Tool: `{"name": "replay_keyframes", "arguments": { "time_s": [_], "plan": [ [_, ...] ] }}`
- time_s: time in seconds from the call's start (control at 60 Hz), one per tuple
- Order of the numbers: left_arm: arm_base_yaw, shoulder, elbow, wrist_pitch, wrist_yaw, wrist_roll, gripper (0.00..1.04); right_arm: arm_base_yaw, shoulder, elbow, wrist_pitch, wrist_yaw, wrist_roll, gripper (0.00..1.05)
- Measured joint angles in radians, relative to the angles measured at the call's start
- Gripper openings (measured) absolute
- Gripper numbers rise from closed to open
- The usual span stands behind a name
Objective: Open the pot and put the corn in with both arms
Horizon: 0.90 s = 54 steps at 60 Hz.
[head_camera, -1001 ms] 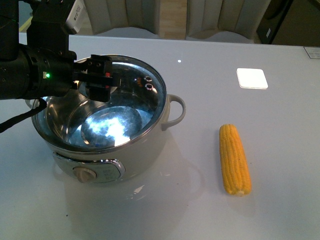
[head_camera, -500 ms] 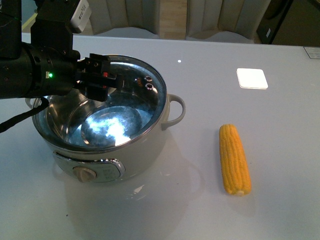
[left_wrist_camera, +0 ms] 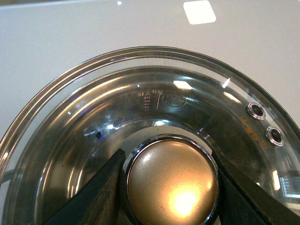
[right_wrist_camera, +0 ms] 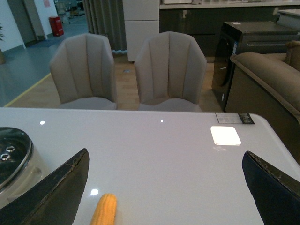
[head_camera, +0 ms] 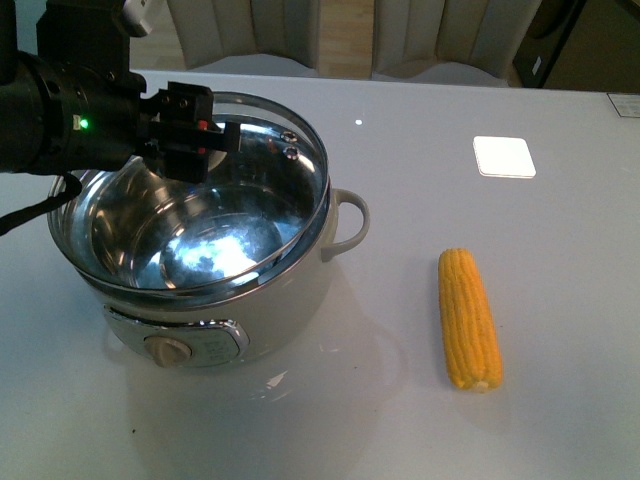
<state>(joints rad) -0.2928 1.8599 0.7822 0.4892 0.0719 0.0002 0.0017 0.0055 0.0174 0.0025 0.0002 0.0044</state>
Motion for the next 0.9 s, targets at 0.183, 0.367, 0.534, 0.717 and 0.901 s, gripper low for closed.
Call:
{"name": "replay_keyframes", "arguments": {
  "time_s": [0.183,0.367,0.534,0.717,0.901],
  "plan": [
    [-0.001,-0.047,0.002,-0.023,-0.003,0.000,0.49,0.000,0.000,0.000,0.000,0.000,0.000,0.96],
    [0.005,-0.097,0.005,-0.053,0.000,0.001,0.49,0.000,0.000,0.000,0.000,0.000,0.000,0.96],
    [0.041,-0.172,0.001,-0.071,0.024,0.010,0.49,0.000,0.000,0.000,0.000,0.000,0.000,0.96],
    [0.123,-0.279,-0.066,-0.073,0.063,0.026,0.49,0.000,0.000,0.000,0.000,0.000,0.000,0.96],
    [0.238,-0.348,-0.166,-0.065,0.119,0.057,0.50,0.000,0.000,0.000,0.000,0.000,0.000,0.96]
  ]
}}
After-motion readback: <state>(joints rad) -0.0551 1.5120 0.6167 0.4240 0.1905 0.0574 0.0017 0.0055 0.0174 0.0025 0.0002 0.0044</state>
